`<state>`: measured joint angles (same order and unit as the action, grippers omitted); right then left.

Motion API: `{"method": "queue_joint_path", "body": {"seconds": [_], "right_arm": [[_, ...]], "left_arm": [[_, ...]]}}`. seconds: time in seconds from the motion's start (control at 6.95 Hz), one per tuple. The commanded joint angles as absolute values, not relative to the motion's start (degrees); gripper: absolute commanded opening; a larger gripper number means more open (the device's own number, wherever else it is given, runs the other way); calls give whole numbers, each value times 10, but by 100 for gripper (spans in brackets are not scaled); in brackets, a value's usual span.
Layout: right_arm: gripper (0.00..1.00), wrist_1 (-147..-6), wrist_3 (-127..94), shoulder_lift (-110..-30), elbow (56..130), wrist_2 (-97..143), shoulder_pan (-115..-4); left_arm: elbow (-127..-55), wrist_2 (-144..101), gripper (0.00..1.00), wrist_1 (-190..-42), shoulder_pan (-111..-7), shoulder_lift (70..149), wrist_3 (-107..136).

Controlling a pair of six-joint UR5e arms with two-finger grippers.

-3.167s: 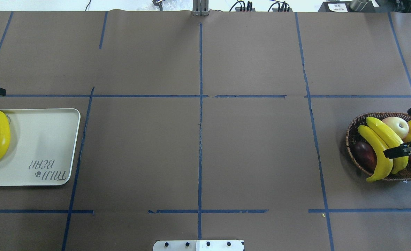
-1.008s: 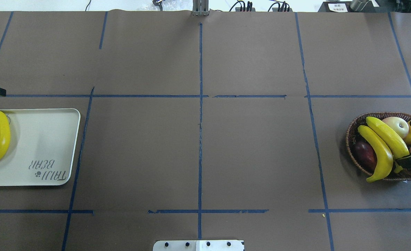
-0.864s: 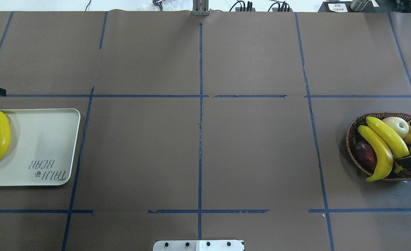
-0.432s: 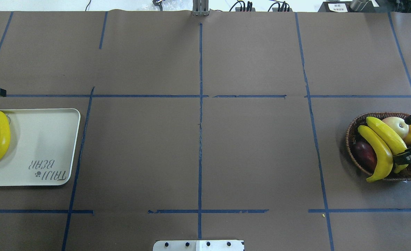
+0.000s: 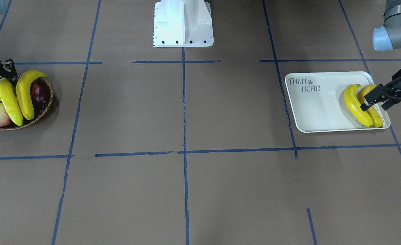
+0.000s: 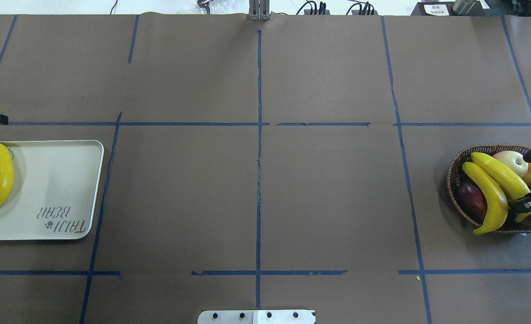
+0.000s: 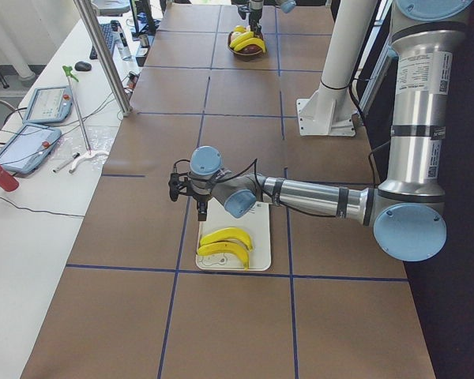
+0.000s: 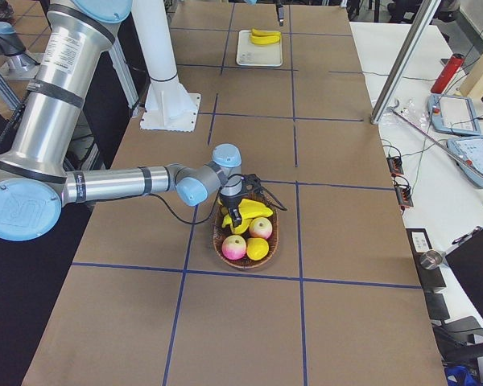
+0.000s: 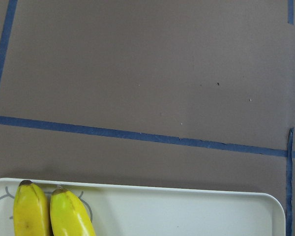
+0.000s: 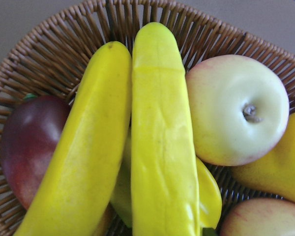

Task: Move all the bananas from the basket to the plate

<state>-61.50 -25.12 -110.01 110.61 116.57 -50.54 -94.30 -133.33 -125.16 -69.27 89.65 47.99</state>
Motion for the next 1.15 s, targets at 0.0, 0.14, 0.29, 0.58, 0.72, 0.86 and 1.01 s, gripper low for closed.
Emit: {"method": "queue_joint_path", "body": {"seconds": [0.0,0.14,0.29,0.58,0.72,0.86,1.01], "right_arm": [[19,-611,-249,-1100,1107,1168,-506],[10,-610,-246,-1100,1114,1172,-509],[3,-610,-245,-1108,1128,1175,-519],[0,-613,-243,-1120,1155,1209,-576],[0,-614,-215,-1122,1160,1239,-624],[0,-617,-178,-1113,1158,1283,-666],[0,-619,-181,-1078,1154,1315,-670]], "left_arm": [[-943,-1333,100,-1252,-693,896,480],[-944,-1337,100,-1252,-693,896,480],[-945,-1341,100,-1252,-693,896,480],[-945,-1349,100,-1252,-693,897,480],[-945,-1349,100,-1251,-693,897,480],[-946,-1350,100,-1252,-693,897,480],[-946,-1361,100,-1252,-693,902,480]]}}
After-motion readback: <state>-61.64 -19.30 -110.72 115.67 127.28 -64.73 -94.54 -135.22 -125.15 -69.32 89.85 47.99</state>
